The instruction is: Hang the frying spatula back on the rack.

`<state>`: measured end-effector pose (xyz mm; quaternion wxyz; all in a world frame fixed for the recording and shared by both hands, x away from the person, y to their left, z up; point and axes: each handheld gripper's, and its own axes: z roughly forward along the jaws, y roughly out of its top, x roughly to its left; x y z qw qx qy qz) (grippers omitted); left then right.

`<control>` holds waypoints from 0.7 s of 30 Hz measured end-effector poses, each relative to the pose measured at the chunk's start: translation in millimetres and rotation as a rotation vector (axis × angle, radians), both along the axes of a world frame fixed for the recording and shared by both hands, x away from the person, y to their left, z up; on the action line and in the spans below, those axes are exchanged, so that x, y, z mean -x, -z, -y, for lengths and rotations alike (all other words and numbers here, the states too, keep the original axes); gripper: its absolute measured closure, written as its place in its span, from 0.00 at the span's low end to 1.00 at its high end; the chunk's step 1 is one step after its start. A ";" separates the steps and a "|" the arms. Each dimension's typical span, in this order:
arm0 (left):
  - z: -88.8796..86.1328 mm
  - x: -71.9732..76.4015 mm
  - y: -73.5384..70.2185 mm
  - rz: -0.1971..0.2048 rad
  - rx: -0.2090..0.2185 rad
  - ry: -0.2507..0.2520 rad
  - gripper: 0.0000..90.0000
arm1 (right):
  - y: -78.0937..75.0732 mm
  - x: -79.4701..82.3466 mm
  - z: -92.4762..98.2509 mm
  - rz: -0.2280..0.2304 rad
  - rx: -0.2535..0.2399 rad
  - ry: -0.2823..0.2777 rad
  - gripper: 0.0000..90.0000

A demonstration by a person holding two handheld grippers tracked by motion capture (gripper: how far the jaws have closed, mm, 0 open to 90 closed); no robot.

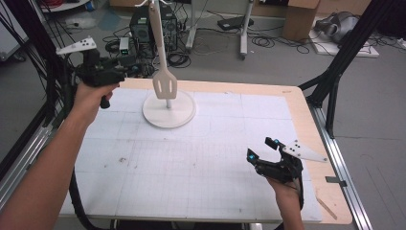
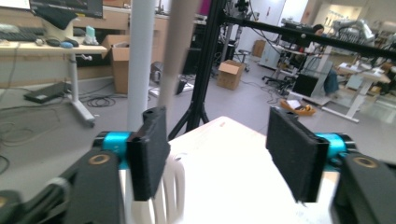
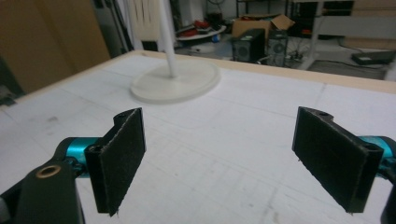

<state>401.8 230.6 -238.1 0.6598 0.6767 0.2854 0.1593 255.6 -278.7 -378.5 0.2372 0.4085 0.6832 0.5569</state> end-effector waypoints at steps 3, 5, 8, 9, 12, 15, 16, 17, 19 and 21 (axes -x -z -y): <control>-3.0 18.9 8.8 0.031 -0.020 -0.013 0.35 | 2.8 0.8 5.0 -0.007 0.024 0.027 0.18; -5.1 31.6 15.5 0.042 -0.003 -0.021 0.31 | 3.9 1.7 8.2 -0.010 0.036 0.042 0.18; -7.9 48.8 29.3 0.039 0.022 -0.053 0.22 | 5.2 3.7 12.4 -0.009 0.063 0.062 0.18; -9.3 54.0 35.1 0.045 0.019 -0.043 0.20 | 5.8 4.6 13.9 -0.013 0.065 0.065 0.18; -12.7 69.8 54.3 0.060 0.003 -0.067 0.19 | 7.2 6.8 17.6 -0.020 0.070 0.080 0.18; -18.7 84.5 74.0 0.071 -0.008 -0.099 0.19 | 9.2 8.5 19.5 -0.019 0.075 0.081 0.18; -20.6 89.1 80.0 0.075 -0.005 -0.105 0.19 | 10.1 9.7 19.7 -0.025 0.082 0.084 0.18; -22.1 92.6 84.2 0.074 -0.007 -0.110 0.20 | 11.0 10.3 20.1 -0.023 0.088 0.081 0.18; -26.0 102.5 95.3 0.069 -0.029 -0.122 0.20 | 13.1 11.9 20.3 -0.031 0.102 0.081 0.18; -29.0 109.7 103.1 0.068 -0.040 -0.126 0.20 | 15.0 13.8 20.7 -0.040 0.105 0.081 0.18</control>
